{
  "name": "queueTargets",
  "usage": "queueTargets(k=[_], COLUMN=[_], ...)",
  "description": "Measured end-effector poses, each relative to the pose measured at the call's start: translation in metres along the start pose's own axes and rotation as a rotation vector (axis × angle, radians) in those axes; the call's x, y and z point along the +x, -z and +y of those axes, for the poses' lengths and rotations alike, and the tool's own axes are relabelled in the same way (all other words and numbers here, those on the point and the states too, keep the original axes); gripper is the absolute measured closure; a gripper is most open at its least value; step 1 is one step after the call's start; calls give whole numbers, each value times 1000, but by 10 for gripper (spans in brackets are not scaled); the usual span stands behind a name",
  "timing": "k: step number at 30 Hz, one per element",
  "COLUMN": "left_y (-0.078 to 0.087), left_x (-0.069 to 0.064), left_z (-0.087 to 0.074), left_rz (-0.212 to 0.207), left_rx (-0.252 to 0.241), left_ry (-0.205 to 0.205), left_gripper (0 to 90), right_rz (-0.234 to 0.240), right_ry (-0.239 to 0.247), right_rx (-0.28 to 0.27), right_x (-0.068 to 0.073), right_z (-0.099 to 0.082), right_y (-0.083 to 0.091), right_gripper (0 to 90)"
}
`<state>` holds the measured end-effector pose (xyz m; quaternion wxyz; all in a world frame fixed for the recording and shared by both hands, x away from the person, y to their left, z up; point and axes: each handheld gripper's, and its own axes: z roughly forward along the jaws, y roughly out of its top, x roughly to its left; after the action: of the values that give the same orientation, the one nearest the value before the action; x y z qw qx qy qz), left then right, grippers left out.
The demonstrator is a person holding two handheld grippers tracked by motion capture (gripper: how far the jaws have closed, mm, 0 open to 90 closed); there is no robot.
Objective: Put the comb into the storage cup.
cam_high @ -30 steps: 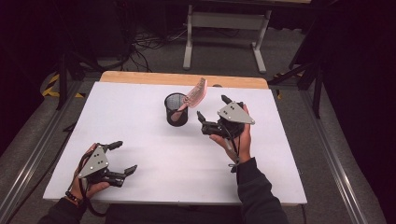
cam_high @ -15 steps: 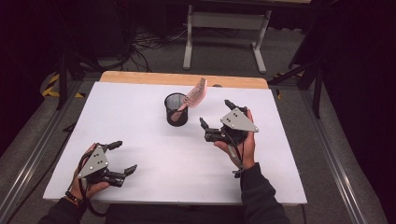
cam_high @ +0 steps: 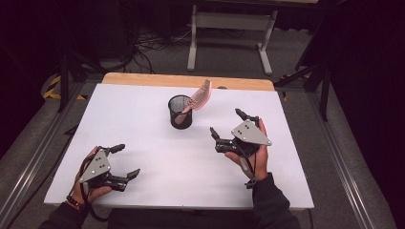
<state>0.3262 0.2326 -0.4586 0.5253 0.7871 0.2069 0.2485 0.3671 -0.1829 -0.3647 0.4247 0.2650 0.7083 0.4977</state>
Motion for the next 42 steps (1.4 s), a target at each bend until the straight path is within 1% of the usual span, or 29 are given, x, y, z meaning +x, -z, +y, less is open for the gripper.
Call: queueTargets(k=[5, 9, 12, 14, 16, 18, 19, 24, 25, 27, 30, 32, 38, 41, 42], left_y=[0, 0, 0, 0, 0, 0, 0, 0, 0, 0, 0, 0, -1, -1, -1], left_x=[0, 0, 0, 0, 0, 0, 0, 0, 0, 0, 0, 0, -1, -1, -1], left_z=[0, 0, 0, 0, 0, 0, 0, 0, 0, 0, 0, 0, 0, 0, 0], left_rz=[0, -2, -2, -3, -2, -2, -5, -4, -3, -3, -2, -3, -6, -3, -4], left_rx=[3, -1, -3, 0, 0, -2, -4, -3, -1, -2, -1, 1, 3, -1, -1], left_ry=[-3, 1, -2, -1, -3, -2, 2, -1, -1, -1, -1, -2, -1, -1, 1], left_gripper=[63, 63, 63, 63, 63, 63, 63, 63, 63, 63, 63, 63, 63, 63, 63], right_rz=[-6, -5, -4, -2, 1, 8, 11, 13, 19, 16, 23, 27, 25, 24, 22], right_ry=[9, 5, 19, 20, 34, 25, 26, 30, 27, 34, 33, 44, 44, 47, 56], right_rx=[-10, -11, -4, -6, -3, -5, 2, 1, 0, 2, 6, 9, 4, 9, 14], right_x=[-1, -2, 0, 1, 2, 2, 2, 3, 3, 3, 3, 3, 2, 2, 3], right_z=[-1, -2, -3, -3, -3, -4, -5, -6, -7, -7, -9, -12, -16, -20, -22], right_y=[8, 12, 14, 15, 16, 17, 18, 21, 22, 24, 27, 30, 35, 38, 40], right_gripper=[60, 61, 61, 61, 61, 62, 61, 62, 62, 62, 62, 62, 64, 65, 67])
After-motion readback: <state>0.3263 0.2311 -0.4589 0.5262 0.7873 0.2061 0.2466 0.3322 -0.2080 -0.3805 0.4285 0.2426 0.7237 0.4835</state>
